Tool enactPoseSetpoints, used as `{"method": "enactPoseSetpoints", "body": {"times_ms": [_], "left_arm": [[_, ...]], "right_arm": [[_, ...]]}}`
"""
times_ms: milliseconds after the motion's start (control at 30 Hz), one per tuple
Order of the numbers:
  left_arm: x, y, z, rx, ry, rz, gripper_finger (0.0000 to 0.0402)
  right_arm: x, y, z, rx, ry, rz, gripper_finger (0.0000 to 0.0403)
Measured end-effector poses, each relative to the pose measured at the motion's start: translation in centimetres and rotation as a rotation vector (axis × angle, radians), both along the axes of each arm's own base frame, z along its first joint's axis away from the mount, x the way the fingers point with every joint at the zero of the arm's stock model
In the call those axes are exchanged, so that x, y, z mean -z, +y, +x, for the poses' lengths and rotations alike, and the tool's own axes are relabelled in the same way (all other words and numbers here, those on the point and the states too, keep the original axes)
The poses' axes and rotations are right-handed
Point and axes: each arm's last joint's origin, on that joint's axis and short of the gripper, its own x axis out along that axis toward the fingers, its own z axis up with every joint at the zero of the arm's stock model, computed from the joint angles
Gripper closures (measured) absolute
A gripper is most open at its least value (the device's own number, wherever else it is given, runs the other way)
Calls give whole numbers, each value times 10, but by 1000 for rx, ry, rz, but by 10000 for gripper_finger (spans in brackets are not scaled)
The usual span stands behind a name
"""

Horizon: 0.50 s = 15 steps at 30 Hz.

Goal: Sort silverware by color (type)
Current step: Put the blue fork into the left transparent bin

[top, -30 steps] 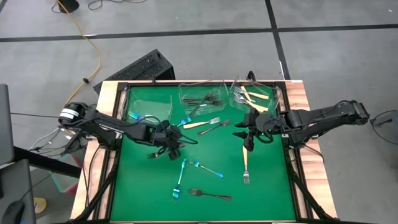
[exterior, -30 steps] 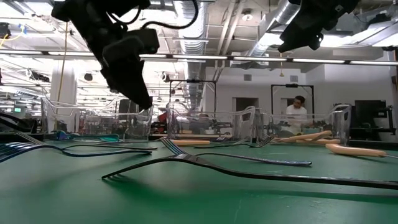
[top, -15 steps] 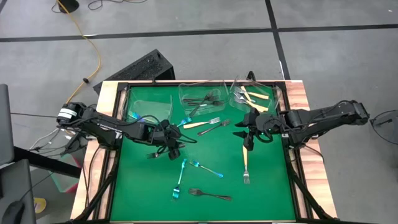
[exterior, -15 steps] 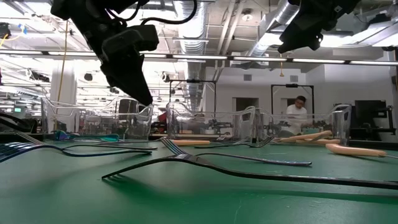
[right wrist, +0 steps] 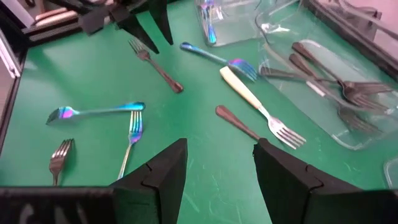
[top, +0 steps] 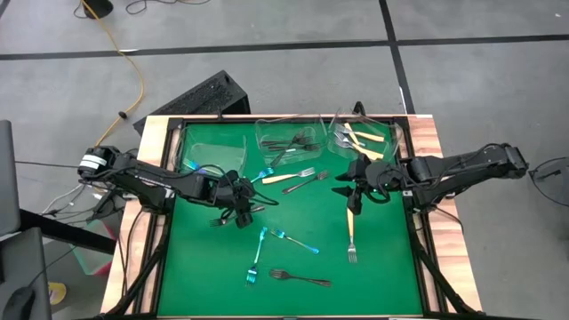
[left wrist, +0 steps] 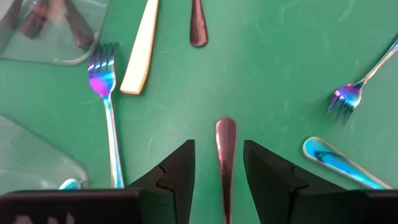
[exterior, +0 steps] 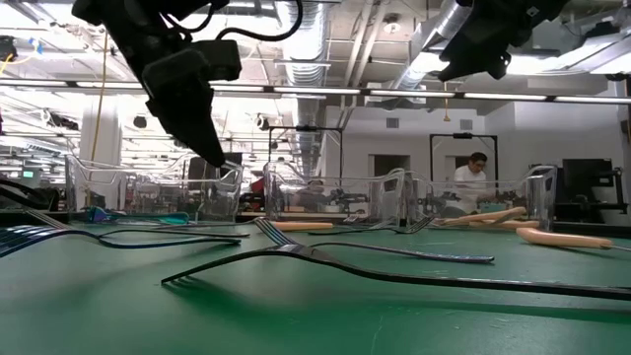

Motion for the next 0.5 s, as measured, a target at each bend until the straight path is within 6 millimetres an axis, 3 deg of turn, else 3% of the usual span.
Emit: {"method": "enactPoseSetpoints", "body": {"times_ms": [300,500], "left_arm": [[0,14,2,-76,5,165,281],[6,32,7,-73,15,86,281]], "right_arm": [[-3,0,3,2,-34,-6,198],[-3,-1,3,14,-37,-15,198]]}}
